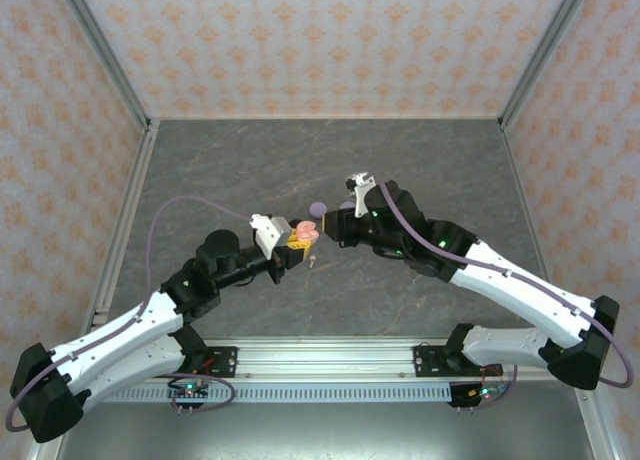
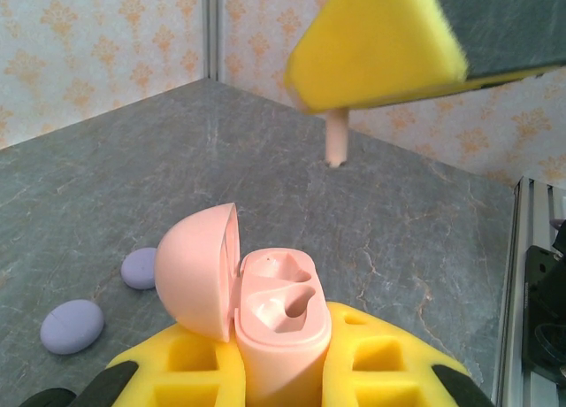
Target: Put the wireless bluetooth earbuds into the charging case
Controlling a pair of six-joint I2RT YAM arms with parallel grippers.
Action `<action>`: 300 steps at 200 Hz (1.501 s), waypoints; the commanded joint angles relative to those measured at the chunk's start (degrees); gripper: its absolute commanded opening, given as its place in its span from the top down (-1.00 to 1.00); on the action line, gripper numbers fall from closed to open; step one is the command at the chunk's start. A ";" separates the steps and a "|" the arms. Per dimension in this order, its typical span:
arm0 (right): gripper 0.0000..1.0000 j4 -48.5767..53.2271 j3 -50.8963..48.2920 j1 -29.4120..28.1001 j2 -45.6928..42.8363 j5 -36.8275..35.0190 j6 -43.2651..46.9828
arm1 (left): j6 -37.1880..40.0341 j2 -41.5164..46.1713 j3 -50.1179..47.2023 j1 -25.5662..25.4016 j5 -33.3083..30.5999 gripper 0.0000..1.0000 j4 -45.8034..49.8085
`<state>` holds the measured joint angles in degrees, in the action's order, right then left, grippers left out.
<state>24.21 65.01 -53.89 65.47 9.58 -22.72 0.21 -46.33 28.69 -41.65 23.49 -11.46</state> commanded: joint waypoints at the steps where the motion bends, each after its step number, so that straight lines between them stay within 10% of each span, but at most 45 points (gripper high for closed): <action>1: 0.56 -2.32 1.16 -1.13 1.30 -2.02 -0.73 | 0.17 0.18 0.93 -0.19 -0.57 1.00 -2.75; 259: 0.55 -4.44 -1.29 -3.05 3.69 1.71 -3.54 | -0.70 -0.17 0.54 -0.19 -1.38 1.00 -5.06; 300: 0.30 -1.26 -0.82 -3.04 2.87 -2.09 -1.41 | -1.00 -0.04 0.55 -0.21 -0.81 1.00 -5.08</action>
<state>20.58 64.58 -56.60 70.24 10.35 -25.39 -0.21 -46.59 28.69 -41.65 23.05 -13.50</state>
